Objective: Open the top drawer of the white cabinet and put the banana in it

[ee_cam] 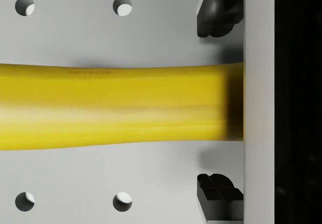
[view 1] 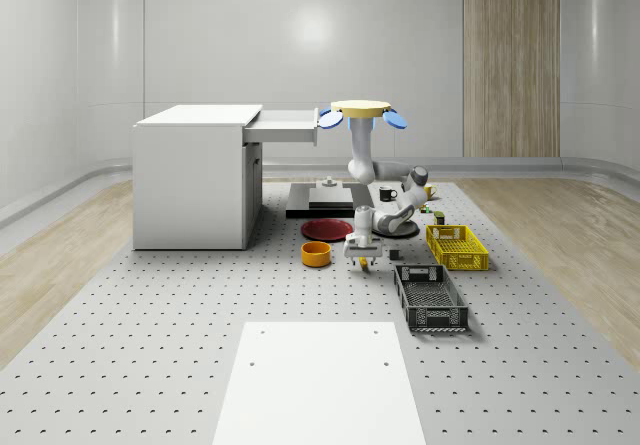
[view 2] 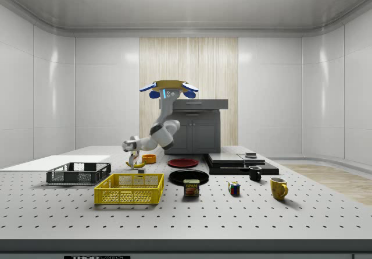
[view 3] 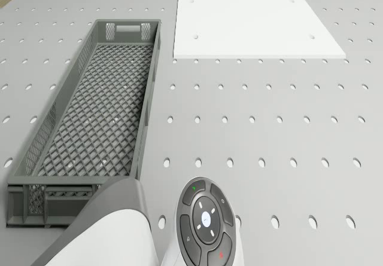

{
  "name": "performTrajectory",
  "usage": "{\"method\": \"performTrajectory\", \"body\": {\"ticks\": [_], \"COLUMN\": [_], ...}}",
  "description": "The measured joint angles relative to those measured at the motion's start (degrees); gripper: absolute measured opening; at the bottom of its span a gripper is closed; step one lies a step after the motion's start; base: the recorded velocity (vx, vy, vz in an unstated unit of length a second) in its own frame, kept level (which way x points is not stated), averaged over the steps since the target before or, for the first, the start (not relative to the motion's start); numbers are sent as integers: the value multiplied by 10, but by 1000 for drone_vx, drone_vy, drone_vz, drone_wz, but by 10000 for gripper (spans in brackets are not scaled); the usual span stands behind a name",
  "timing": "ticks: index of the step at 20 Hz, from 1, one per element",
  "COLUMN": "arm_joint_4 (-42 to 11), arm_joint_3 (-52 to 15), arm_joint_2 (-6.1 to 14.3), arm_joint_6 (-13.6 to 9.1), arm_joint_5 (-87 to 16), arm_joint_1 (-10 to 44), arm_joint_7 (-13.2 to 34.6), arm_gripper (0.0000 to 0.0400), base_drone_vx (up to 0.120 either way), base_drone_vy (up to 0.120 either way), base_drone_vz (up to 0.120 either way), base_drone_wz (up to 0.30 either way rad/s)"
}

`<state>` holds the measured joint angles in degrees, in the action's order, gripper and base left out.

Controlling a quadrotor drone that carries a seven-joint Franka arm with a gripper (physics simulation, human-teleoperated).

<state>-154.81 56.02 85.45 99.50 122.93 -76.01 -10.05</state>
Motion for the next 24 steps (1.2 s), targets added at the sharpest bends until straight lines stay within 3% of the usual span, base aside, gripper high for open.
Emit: {"method": "performTrajectory", "body": {"ticks": [3,6,14,24], "arm_joint_4": [0,0,-3,-41], "arm_joint_3": [-2,-3,-2,57], "arm_joint_2": [-4,-8,-20,-25], "arm_joint_6": [-3,-6,-18,-62], "arm_joint_5": [3,6,6,-45], "arm_joint_1": [3,5,15,41], "arm_joint_7": [2,4,29,40], "arm_gripper": [242,196,190,193], "base_drone_vx": [0,0,0,0], "base_drone_vy": [0,0,0,0], "base_drone_vz": [0,0,0,0], "base_drone_wz": [0,0,0,0]}}
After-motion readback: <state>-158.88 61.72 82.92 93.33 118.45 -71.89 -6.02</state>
